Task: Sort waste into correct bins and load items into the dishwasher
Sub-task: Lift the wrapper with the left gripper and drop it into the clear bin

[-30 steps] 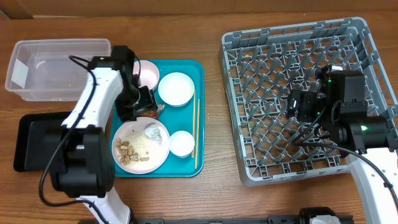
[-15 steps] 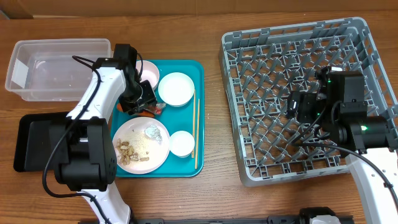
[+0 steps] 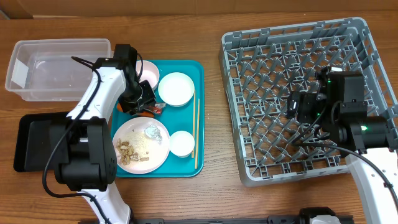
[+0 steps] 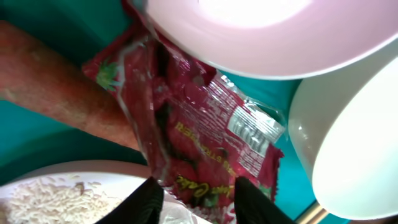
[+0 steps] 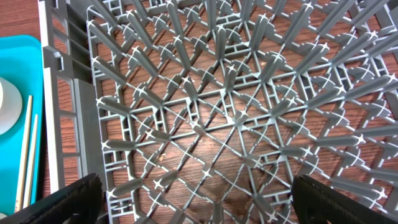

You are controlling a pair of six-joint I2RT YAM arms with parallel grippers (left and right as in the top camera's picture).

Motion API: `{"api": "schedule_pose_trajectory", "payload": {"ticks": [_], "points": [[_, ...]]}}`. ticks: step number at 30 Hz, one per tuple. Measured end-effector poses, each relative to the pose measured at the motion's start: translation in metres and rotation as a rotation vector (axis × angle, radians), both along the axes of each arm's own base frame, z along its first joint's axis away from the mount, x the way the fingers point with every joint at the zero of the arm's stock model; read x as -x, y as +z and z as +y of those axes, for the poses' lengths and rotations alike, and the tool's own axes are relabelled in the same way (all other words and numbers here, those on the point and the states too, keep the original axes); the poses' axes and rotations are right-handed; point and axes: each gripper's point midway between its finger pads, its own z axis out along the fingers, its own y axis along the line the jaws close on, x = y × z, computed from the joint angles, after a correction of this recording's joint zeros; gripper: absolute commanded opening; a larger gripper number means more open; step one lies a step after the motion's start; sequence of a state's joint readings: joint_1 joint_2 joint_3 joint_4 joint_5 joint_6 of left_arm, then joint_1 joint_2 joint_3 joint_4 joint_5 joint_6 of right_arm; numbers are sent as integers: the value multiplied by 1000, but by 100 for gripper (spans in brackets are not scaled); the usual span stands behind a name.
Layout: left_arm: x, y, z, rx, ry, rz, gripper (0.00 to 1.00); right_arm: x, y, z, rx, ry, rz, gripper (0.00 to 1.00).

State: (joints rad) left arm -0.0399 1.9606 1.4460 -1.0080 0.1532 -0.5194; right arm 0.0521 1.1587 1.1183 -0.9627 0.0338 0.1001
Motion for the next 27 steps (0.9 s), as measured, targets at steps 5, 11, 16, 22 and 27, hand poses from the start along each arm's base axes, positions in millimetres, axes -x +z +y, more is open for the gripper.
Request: {"api": "schedule_pose_trajectory", "payload": {"ticks": [5,11,16,22,27], "points": [[0,0,1,-15,3,0,17,2,-1,0,1,-1,8,100],[1,0,-2,-15,-3,1,4,4,-3,0,1,0,18,100],[5,-1,-2,-16,-3,18,4,4,-3,0,1,0,19,100],[32,18,2,-37,-4,141,4,4,-3,0,1,0,20,100],[10,71,17,-109,8,14,4,4,-3,0,1,0,21,100]]}}
